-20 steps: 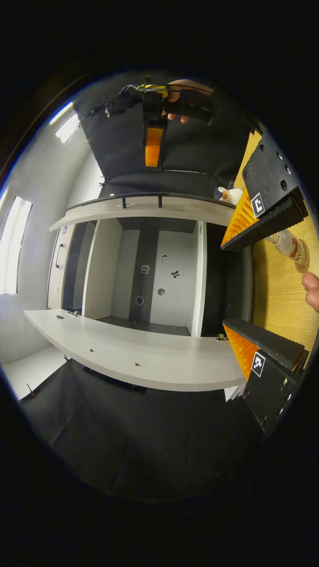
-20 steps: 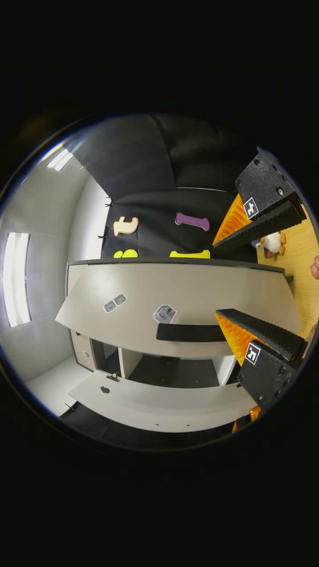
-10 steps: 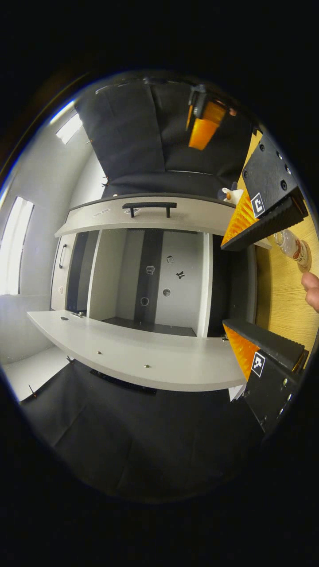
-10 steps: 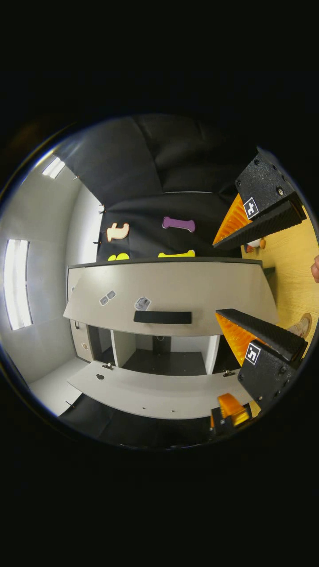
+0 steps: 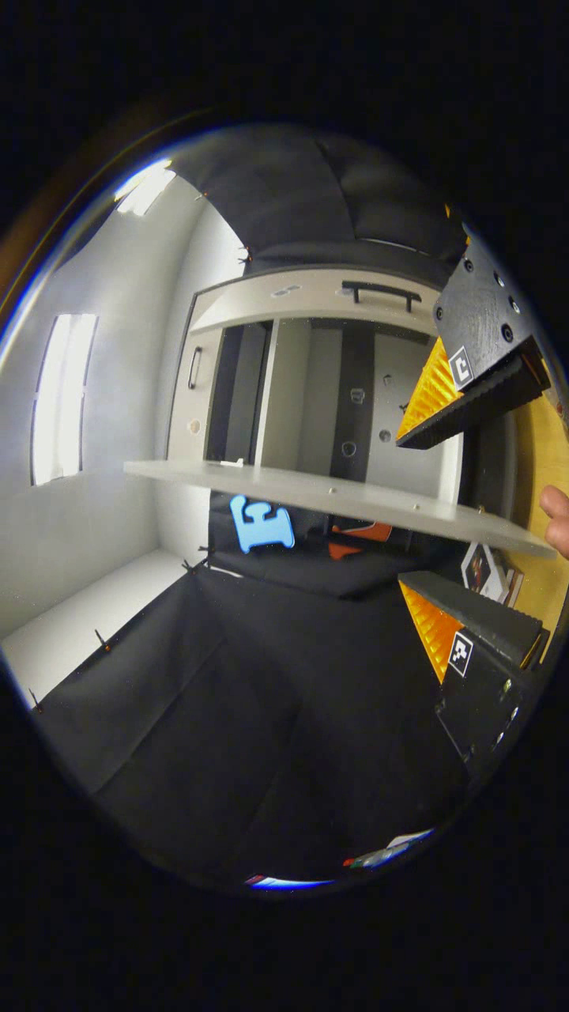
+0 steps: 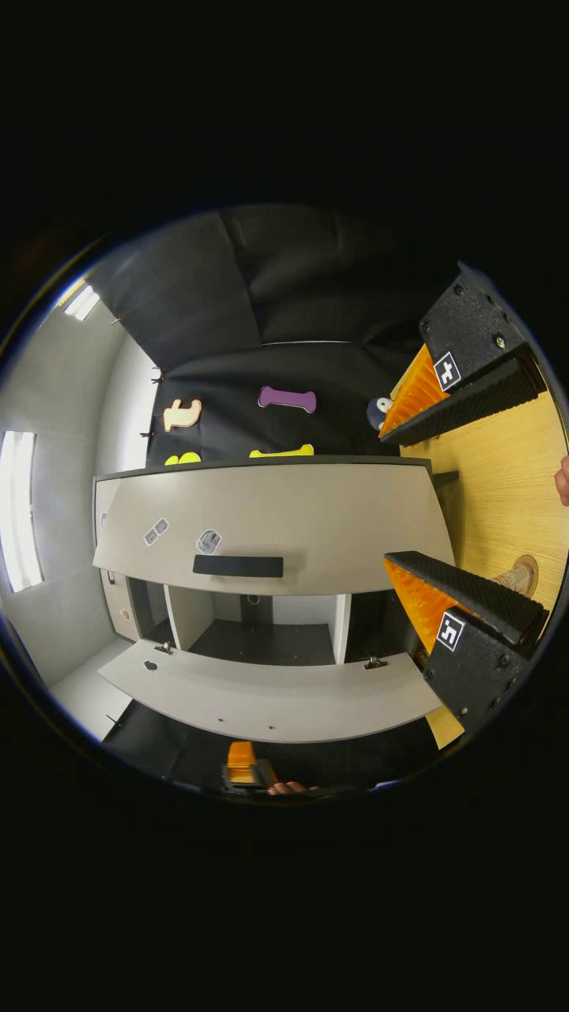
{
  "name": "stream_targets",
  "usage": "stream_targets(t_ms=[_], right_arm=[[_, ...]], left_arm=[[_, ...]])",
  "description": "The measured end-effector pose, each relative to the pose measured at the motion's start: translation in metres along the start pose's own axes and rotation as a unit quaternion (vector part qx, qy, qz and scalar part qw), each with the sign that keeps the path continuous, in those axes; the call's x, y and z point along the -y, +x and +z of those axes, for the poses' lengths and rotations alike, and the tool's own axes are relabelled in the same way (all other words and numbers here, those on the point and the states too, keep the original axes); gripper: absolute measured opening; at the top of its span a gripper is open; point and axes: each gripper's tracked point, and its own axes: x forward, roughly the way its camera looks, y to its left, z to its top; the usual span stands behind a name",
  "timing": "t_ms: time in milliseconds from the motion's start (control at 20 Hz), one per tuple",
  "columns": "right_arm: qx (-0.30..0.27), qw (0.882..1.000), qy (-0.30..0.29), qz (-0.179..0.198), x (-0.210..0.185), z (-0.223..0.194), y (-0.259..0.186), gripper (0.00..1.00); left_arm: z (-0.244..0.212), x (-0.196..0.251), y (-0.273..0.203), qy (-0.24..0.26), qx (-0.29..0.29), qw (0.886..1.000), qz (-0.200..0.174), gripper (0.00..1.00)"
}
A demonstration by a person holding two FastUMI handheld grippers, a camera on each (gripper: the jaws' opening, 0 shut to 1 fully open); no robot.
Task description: Grasp the bottle in the cabinet with the left hand and place it on the coaster, then close the right door with the right hand and the left door with the left hand.
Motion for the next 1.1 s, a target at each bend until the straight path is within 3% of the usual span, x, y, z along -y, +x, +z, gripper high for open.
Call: stream_targets(t_ms=[100, 250, 300, 350, 550, 700, 850, 1100], right_arm=[[0.003, 1.0, 0.001, 0.001, -0.001, 0.003, -0.001, 0.83], [0.008, 1.0, 0.001, 0.003, 0.0, 0.006, -0.004, 0.83], [0.007, 1.0, 0.0, 0.005, 0.001, 0.006, -0.004, 0.83], [0.007, 1.0, -0.002, 0.006, 0.002, 0.008, -0.004, 0.83], [0.01, 1.0, -0.011, 0.004, 0.009, 0.013, -0.007, 0.83], [0.012, 1.0, -0.009, -0.005, 0.017, 0.019, -0.008, 0.83], [0.015, 1.0, -0.018, -0.01, 0.021, 0.027, -0.009, 0.83], [0.022, 1.0, -0.021, -0.007, 0.018, 0.033, -0.004, 0.83]], left_arm=[[0.014, -0.039, 0.011, 0.009, 0.029, 0.999, 0.045, 0.95], [0.016, -0.075, 0.044, 0.021, 0.042, 0.995, 0.091, 0.99], [0.007, -0.081, 0.06, 0.02, 0.036, 0.995, 0.093, 0.95], [-0.005, -0.081, 0.078, 0.02, 0.029, 0.995, 0.096, 0.99], [-0.046, -0.085, 0.135, 0.029, -0.027, 0.995, 0.091, 0.95], [-0.044, -0.086, 0.129, 0.043, -0.007, 0.994, 0.097, 0.99], [-0.051, -0.081, 0.128, 0.009, -0.018, 0.996, 0.092, 0.89], [-0.056, -0.06, 0.122, -0.013, -0.027, 0.997, 0.072, 0.99]])
